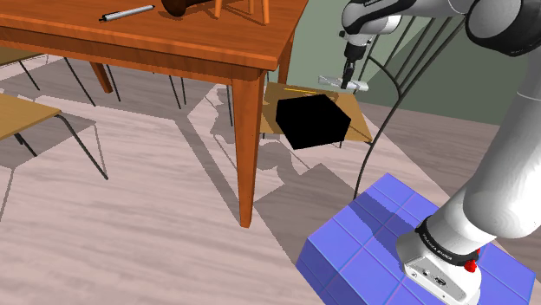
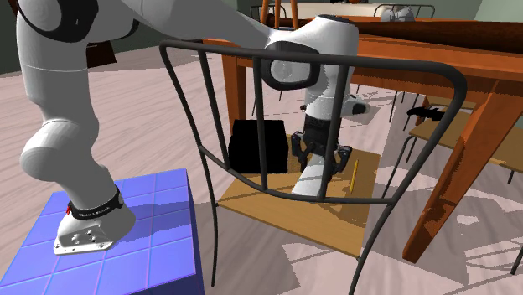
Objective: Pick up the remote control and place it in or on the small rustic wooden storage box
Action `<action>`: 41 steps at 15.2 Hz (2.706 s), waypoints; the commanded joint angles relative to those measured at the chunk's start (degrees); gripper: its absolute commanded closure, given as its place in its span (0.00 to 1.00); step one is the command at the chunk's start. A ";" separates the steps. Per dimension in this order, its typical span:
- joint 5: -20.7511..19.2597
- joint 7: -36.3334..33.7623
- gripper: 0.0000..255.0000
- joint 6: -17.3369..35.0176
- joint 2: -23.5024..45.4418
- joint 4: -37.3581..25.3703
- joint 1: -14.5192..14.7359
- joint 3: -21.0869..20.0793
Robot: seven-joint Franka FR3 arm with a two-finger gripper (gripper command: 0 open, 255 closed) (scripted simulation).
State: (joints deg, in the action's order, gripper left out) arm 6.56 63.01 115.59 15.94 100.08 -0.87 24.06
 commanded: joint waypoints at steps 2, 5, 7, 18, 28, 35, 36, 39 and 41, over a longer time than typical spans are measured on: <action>-0.36 -0.21 1.00 -2.13 -0.66 -1.53 0.04 0.13; -0.65 -0.39 1.00 -4.26 -1.18 -3.19 0.06 0.23; -0.81 -0.50 1.00 -5.70 -1.47 -4.37 0.05 0.29; -4.72 -7.86 1.00 -7.27 -9.77 1.57 4.87 -1.50; -8.94 -22.79 1.00 -5.24 -21.03 14.37 11.94 -8.08; -9.40 -30.47 1.00 -3.48 -24.35 19.60 15.06 -12.34; -9.38 -30.46 1.00 -2.71 -24.19 20.21 15.05 -12.32; -9.32 -30.43 1.00 -0.41 -23.63 21.96 15.02 -12.25; -9.26 -30.39 1.00 1.13 -23.20 23.08 15.01 -12.19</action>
State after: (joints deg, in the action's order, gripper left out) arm -2.73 32.62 115.72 -7.46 122.40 14.14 11.85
